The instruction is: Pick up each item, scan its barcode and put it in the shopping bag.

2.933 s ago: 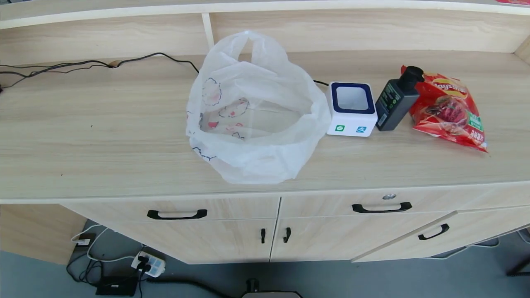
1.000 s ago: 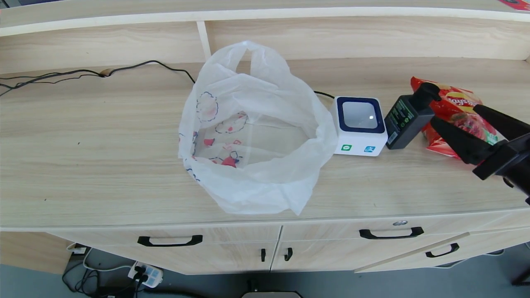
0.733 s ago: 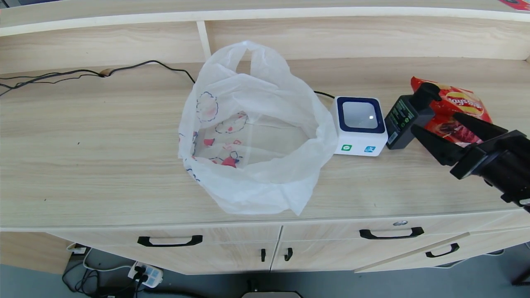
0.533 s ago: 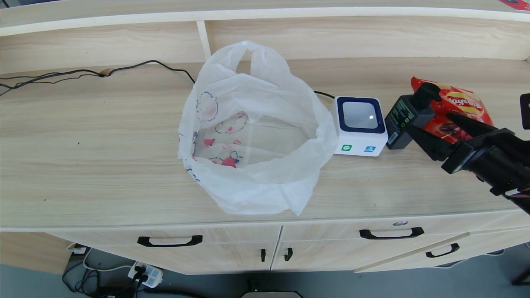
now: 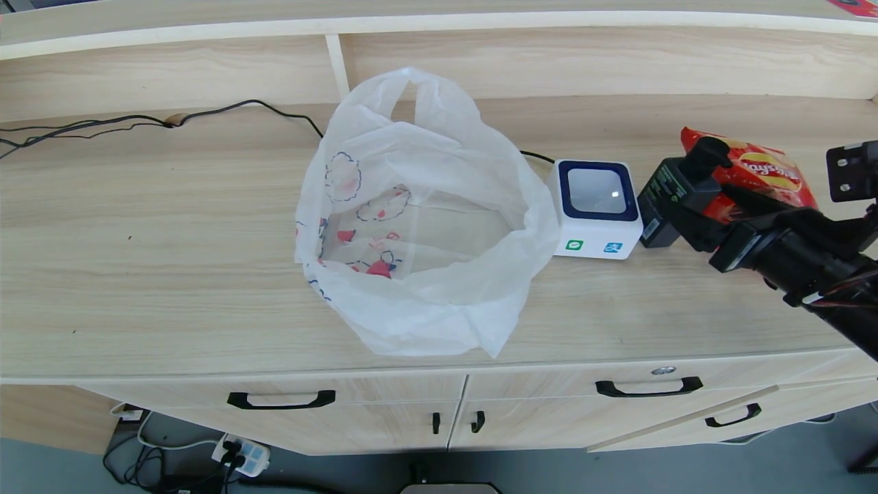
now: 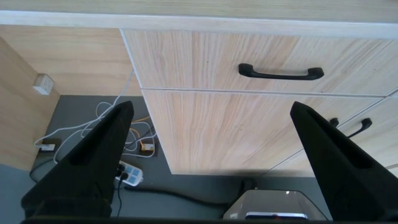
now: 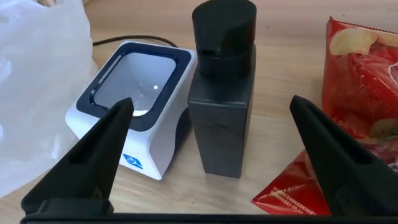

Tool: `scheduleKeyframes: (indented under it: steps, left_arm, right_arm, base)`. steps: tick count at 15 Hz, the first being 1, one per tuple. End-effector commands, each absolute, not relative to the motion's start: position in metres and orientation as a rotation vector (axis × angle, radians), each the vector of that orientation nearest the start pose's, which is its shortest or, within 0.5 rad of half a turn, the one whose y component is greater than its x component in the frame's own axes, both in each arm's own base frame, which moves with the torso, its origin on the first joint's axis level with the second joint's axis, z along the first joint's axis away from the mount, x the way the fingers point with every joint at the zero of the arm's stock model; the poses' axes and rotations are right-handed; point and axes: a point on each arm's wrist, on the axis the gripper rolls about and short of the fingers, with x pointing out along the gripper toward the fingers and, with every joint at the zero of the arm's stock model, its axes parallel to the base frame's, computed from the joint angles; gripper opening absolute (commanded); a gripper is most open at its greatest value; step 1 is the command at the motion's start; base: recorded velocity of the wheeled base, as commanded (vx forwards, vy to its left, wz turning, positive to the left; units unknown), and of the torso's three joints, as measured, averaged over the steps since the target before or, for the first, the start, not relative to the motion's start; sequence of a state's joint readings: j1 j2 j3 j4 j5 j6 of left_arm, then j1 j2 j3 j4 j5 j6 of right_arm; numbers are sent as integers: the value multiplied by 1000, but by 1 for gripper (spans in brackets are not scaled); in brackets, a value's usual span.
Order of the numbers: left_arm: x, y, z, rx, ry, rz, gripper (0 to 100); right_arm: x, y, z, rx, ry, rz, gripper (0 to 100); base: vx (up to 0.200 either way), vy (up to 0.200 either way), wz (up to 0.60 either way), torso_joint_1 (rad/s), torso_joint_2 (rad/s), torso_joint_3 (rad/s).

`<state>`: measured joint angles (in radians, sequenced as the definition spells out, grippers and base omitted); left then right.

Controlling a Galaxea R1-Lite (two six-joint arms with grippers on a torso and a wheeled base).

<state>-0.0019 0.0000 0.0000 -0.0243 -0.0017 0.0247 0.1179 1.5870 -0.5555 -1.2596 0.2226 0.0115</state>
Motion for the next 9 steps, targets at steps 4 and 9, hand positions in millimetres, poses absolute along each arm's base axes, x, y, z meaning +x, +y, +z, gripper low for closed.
scheduleKeyframes:
  steps: [4,9]
  left_arm:
    - [-23,0,78,25,-25,-3,100]
    - [-23,0,78,25,-26,-3,100]
  right_arm:
    - [282,38,211,0,-227,336,100]
    - [294,39,208,2,-222,335,100]
  base:
    - [0,0,0,0,0,0]
    - [0,0,0,0,0,0]
